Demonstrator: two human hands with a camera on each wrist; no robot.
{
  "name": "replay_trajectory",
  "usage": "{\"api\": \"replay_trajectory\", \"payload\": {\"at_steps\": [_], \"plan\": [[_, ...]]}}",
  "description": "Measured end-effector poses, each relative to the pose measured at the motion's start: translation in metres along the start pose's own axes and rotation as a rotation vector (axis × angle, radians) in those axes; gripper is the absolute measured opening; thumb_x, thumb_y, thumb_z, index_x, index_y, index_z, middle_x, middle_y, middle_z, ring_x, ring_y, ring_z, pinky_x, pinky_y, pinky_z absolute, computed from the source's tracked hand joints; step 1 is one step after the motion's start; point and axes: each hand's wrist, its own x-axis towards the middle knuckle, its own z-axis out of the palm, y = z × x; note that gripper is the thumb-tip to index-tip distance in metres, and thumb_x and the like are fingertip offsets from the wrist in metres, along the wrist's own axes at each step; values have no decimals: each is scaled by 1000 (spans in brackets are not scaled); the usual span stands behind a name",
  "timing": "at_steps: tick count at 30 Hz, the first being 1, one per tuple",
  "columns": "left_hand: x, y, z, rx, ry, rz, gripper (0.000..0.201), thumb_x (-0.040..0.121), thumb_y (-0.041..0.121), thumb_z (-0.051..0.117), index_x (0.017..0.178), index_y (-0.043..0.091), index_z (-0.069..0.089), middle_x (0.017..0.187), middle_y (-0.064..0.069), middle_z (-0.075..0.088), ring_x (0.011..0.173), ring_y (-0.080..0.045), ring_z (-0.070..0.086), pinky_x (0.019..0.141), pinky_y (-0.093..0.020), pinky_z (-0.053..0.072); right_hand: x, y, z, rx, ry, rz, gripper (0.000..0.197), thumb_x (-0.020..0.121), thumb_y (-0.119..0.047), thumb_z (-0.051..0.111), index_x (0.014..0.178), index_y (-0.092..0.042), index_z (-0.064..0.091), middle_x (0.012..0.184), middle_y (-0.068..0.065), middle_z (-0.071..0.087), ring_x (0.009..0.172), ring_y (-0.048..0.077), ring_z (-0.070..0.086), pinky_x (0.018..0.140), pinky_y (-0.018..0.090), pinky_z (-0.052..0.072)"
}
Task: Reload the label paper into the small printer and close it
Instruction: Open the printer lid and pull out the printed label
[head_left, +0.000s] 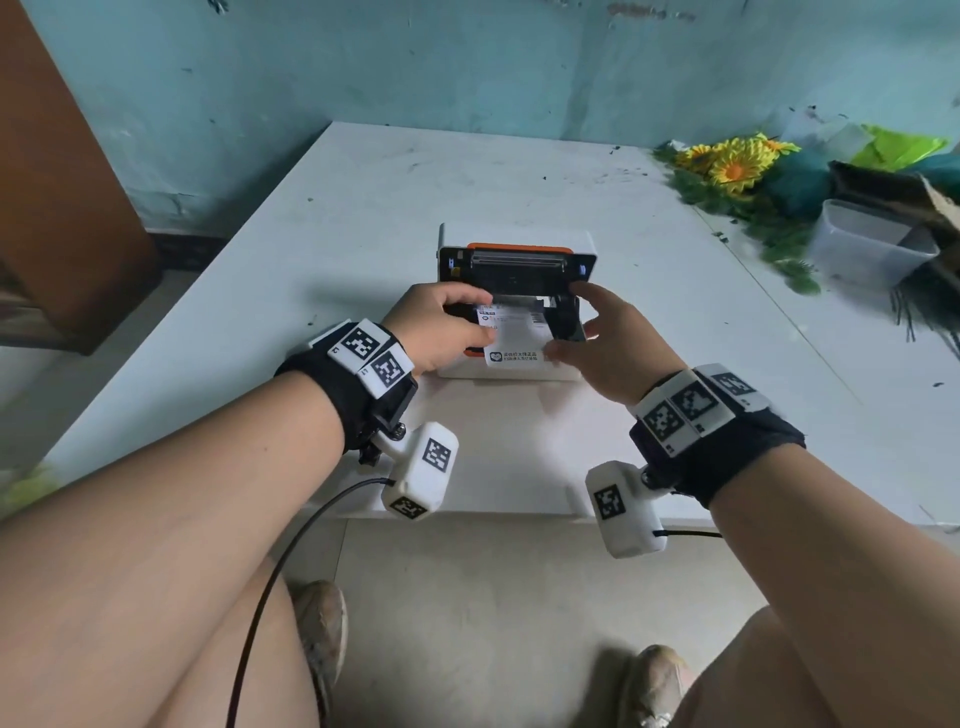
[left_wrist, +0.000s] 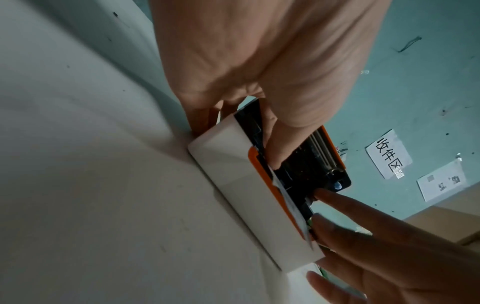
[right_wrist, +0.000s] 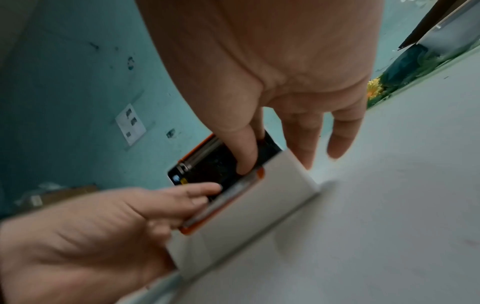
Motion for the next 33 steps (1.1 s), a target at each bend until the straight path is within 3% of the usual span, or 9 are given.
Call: {"api": "replay_trajectory", "payload": {"at_steps": [3, 7, 10, 12, 15, 17, 21, 29, 33], "plan": [[-1, -2, 4, -48, 42, 10, 46, 81, 15, 90, 120, 34, 77, 137, -4, 70, 113, -19, 69, 82, -19, 48, -7, -13, -4, 33, 62, -35, 42, 98, -28, 71, 139, -33, 66, 114, -7, 67, 102, 19, 65, 79, 30, 49], [-1, 0, 5, -82, 8, 6, 46, 83, 14, 88, 123, 34, 75, 121, 6, 70, 92, -4, 67, 68, -22, 47, -18, -28, 3, -20, 127, -225, 16, 95, -34, 70, 91, -42, 83, 97, -21, 73, 100, 13, 69, 86, 33, 57], [2, 1, 5, -102, -8, 1, 52, 80, 16, 91, 127, 32, 75, 121, 5, 71, 93, 0, 71, 61, -17, 48, -19, -33, 7, -22, -19, -277, 13, 96, -28, 73, 94, -31, 85, 91, -23, 70, 84, -5, 63, 72, 8, 45], [3, 2, 7, -139, 11, -4, 50, 79, 11, 90, 123, 31, 77, 114, 4, 75, 79, 6, 72, 67, -10, 52, -13, -30, 12, -31, -94, -237, 12, 95, -27, 74, 94, -20, 84, 91, -10, 73, 78, 4, 63, 66, 19, 44], [7, 0, 8, -152, 36, -9, 43, 86, 0, 77, 112, 33, 78, 119, -3, 77, 98, -13, 74, 86, -20, 57, -4, -25, 18, -139, -111, -185, 21, 92, -28, 77, 105, -12, 78, 97, 0, 68, 85, 19, 61, 75, 30, 46], [8, -1, 6, -134, 17, -4, 45, 89, -3, 67, 114, 34, 77, 124, -3, 75, 101, -13, 71, 85, -19, 56, -1, -24, 17, -138, -147, -167, 42, 90, -29, 82, 129, -21, 73, 118, -4, 69, 103, 17, 64, 84, 29, 51], [9, -2, 2, -75, -44, 19, 48, 92, 4, 71, 134, 29, 72, 130, 3, 68, 114, -9, 62, 82, -10, 43, 8, -23, 11, -57, -194, -143, 59, 85, -31, 88, 140, -28, 67, 119, -5, 67, 96, 13, 63, 69, 18, 44], [4, -3, -7, 155, -175, 68, 81, 83, 0, 85, 153, 28, 55, 131, 4, 65, 117, -16, 63, 100, -22, 46, 1, -24, 13, -164, -169, -171, 63, 87, -20, 84, 146, -26, 61, 146, -4, 65, 131, 17, 63, 99, 25, 47], [1, 0, -9, 214, -72, 129, 77, 84, 1, 85, 152, 24, 57, 126, 7, 60, 116, -13, 59, 90, -16, 43, -2, -26, 14, -222, -206, -183, 65, 91, -31, 81, 151, -27, 55, 153, -6, 59, 139, 17, 56, 108, 29, 43]]}}
